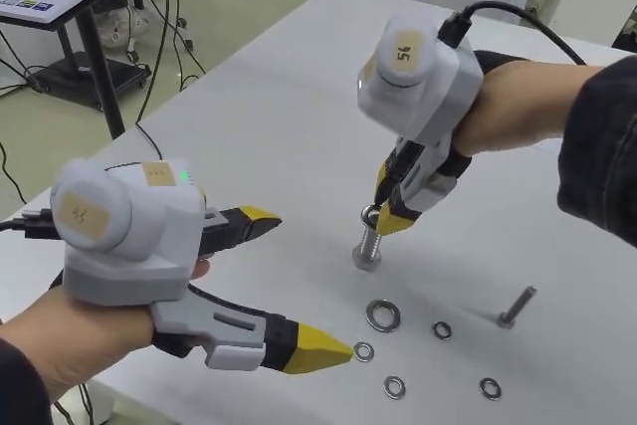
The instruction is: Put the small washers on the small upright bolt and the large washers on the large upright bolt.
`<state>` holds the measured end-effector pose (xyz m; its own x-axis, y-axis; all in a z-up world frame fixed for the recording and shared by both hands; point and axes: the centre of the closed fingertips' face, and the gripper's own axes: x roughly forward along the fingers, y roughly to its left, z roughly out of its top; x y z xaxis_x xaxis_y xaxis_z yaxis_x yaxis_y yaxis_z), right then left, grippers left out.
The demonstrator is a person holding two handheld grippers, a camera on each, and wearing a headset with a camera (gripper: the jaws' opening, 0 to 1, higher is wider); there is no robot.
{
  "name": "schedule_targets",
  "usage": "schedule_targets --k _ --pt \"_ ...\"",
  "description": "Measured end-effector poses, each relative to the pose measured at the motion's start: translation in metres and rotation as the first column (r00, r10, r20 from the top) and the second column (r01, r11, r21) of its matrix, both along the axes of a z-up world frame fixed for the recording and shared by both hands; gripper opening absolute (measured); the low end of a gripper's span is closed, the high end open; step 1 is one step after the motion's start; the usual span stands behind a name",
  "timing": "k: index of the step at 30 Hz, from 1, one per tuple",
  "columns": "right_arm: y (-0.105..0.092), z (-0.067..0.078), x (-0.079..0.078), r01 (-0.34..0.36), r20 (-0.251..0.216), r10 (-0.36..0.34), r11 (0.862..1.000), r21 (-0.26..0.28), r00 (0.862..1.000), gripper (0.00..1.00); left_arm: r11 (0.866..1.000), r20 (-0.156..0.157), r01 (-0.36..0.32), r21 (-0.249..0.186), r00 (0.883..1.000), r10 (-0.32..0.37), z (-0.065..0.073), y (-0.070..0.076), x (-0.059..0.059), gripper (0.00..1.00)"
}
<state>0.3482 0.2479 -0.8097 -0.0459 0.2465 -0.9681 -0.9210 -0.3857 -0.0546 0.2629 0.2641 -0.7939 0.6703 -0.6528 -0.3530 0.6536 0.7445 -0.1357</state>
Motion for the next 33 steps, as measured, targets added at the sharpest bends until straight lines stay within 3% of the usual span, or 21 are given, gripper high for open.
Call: schedule_targets --k 33 --pt "0.0 -0.034 0.004 0.018 -0.024 -0.019 0.999 -0.041 1.0 0.23 1.0 -0.006 -0.005 0.002 1.0 0.005 -0.002 0.0 -0.003 0.93"
